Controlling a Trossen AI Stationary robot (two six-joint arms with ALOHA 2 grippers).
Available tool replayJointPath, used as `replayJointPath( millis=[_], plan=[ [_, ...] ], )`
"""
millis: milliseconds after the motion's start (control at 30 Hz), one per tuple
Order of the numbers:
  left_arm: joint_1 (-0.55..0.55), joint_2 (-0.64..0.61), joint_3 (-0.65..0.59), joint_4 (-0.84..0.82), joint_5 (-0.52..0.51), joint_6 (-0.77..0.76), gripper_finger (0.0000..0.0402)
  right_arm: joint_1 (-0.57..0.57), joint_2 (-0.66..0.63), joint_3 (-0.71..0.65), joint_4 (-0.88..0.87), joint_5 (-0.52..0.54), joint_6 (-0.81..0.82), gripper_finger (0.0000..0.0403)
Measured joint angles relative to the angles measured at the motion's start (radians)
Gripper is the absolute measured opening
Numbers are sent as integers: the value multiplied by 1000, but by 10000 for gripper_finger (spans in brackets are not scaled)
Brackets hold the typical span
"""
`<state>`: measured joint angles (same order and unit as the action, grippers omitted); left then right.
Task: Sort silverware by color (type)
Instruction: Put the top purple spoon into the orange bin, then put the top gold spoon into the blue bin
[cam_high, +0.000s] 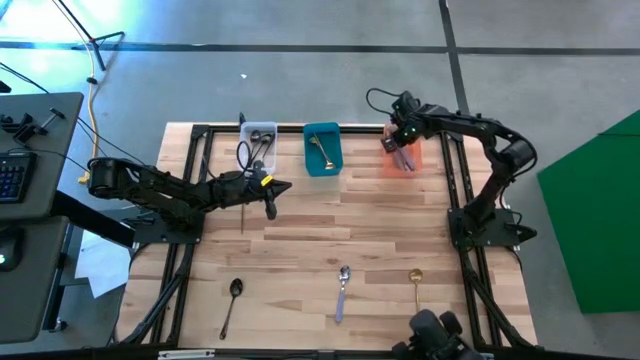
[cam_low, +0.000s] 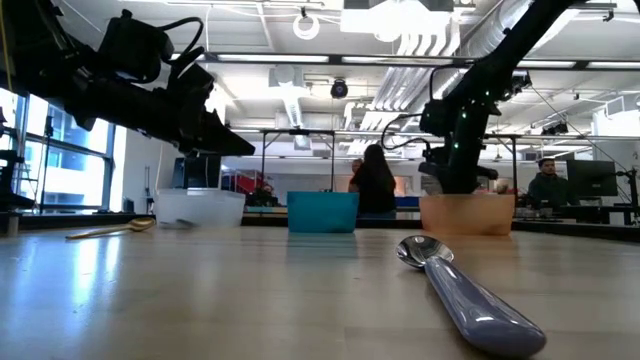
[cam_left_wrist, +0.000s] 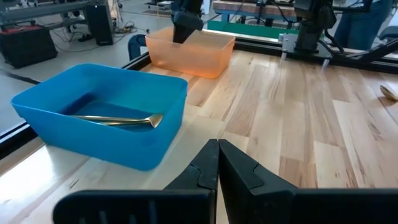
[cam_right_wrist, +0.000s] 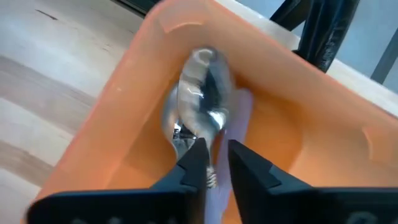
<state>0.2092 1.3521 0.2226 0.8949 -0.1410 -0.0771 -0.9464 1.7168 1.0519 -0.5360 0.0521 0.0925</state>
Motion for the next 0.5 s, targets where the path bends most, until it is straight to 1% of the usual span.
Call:
replayJointPath(
  millis=[133,233,367,433,500],
  plan=[
    [3,0,1,-3,0,-40,0,25,-52,0,-8,-1,-25,91],
    [27,0,2,-17,0,-79,0,58,-126,0,-22,-1,-71,104],
    [65,-17,4,-34,5,-104,0,103,-233,0,-23,-2,-140,94],
    [82,-36,17,-78,37,-116,0,125,-282,-8,-7,-6,-175,82],
    [95,-67,36,-149,66,-121,0,149,-330,-46,40,-32,-197,66]
  ],
)
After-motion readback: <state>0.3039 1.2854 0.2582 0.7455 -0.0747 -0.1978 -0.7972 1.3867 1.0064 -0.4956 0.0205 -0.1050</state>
